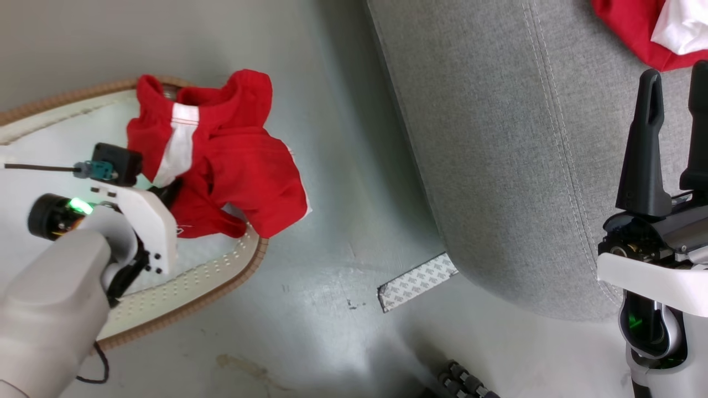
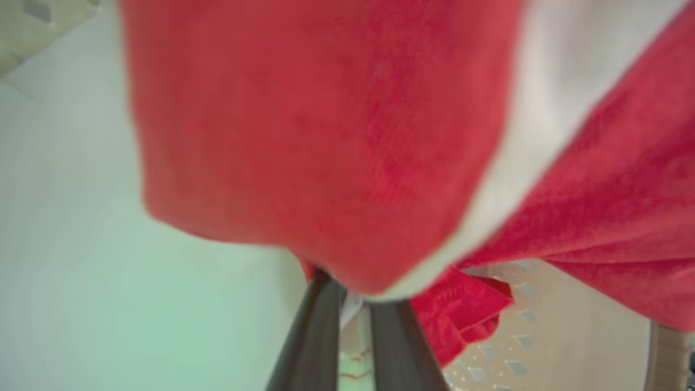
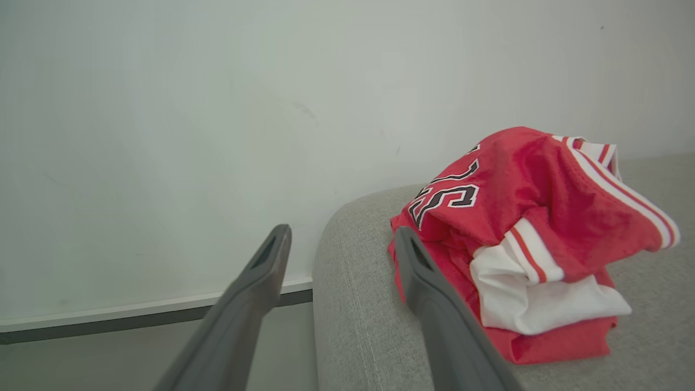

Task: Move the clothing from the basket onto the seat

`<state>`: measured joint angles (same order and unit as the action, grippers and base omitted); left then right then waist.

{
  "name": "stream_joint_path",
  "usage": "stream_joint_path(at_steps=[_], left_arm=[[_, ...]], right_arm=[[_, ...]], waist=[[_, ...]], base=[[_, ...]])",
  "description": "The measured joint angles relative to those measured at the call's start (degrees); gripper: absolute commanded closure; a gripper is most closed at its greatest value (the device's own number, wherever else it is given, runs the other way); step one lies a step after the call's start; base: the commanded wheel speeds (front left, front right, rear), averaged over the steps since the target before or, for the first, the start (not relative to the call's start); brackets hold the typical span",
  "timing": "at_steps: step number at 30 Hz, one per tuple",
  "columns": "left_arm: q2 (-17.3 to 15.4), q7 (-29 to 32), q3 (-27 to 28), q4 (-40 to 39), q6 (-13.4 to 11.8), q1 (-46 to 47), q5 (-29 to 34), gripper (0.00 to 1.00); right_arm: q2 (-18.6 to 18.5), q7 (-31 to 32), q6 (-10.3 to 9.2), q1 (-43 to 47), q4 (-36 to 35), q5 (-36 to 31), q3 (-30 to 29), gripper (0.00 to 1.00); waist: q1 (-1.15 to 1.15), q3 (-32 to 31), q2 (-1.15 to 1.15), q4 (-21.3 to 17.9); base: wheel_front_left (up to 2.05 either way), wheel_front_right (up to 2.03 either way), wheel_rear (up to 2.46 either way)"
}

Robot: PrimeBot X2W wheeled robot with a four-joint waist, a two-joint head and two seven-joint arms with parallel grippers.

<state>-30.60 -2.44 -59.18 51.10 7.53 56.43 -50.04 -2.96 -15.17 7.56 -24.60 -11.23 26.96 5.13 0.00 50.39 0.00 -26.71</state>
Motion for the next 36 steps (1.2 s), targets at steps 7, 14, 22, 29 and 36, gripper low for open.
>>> stream_joint_path(at_steps=[7,14,22,29,36], left_arm=[[2.0,-3.8,-2.5,0.2,0.0,-0.4,-2.5,1.0],[5.3,-8.9,-5.0,0.5,0.0,-2.6,-5.4,1.0],[8.8,-11.8,-6.9,-0.5,0.0,-5.4,-8.8,1.0],[12.2,-12.6,-6.5,-3.6,0.0,-8.4,-9.2,1.0],[13.9,-12.7,-0.7,-8.1,0.0,-11.9,-5.6,1.0]], right_arm=[[0.0,0.0,0.0,-0.3,1.2,-1.5,-0.2,0.0],[0.0,0.0,0.0,0.1,2.4,-4.3,-1.5,0.0],[0.1,0.0,0.0,1.3,4.9,-7.1,-2.2,0.0],[0.1,0.0,0.0,3.3,7.6,-9.9,-3.4,0.0],[-0.7,0.0,0.0,5.5,10.6,-10.6,-3.0,0.0]], waist=[[0.0,-2.9,0.0,1.1],[0.0,-9.0,0.0,2.6],[0.0,-17.7,0.0,5.4],[-0.01,-26.4,0.0,8.3],[-0.01,-35.0,0.0,11.8]], base=[[0.0,0.0,0.0],[0.0,0.0,0.0],[0.0,0.0,0.0],[0.0,0.0,0.0],[0.0,0.0,0.0]])
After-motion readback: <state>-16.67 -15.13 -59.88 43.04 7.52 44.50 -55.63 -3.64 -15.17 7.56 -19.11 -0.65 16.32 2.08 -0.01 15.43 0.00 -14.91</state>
